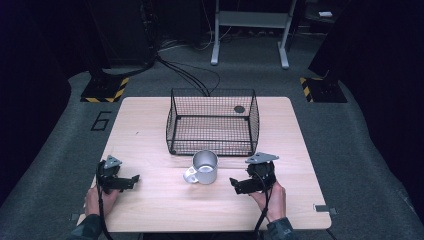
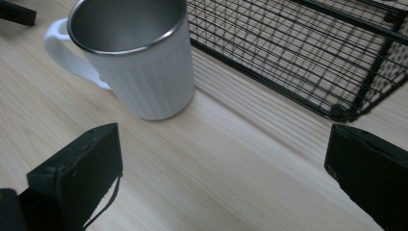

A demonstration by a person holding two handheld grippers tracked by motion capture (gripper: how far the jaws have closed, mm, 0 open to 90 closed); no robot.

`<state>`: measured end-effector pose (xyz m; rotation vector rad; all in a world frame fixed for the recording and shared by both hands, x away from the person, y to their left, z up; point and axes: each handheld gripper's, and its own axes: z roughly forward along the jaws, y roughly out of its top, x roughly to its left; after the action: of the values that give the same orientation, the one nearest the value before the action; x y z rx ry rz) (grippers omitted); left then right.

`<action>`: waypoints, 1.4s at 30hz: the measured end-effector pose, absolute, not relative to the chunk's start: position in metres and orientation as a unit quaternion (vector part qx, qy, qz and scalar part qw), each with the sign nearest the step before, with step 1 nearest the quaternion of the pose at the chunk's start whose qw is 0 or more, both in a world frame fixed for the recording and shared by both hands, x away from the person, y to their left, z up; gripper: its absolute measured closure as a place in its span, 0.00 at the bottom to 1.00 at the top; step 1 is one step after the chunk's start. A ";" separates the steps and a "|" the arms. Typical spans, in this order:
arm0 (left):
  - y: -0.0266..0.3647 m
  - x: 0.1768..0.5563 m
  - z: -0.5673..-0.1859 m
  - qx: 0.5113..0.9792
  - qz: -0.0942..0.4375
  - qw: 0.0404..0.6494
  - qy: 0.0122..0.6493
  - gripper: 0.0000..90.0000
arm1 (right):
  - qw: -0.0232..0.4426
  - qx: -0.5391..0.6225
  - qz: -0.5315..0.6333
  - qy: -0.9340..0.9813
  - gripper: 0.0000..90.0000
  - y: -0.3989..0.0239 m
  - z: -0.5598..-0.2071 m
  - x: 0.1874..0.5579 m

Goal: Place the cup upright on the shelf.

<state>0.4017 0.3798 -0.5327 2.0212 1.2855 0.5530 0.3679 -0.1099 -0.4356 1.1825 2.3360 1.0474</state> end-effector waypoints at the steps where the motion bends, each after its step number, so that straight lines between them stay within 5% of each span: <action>1: 0.380 0.402 -0.533 0.775 0.212 0.335 0.493 0.00 | 0.158 0.412 0.369 0.818 0.00 -0.107 -0.435 0.369; 42: 0.380 0.402 -0.533 0.775 0.212 0.335 0.493 0.00 | 0.115 0.364 0.361 0.851 0.00 -0.007 -0.435 0.415</action>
<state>0.4018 0.3798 -0.5327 2.0216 1.2852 0.5527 0.4155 -0.0069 -0.4347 1.0660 2.4927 1.0587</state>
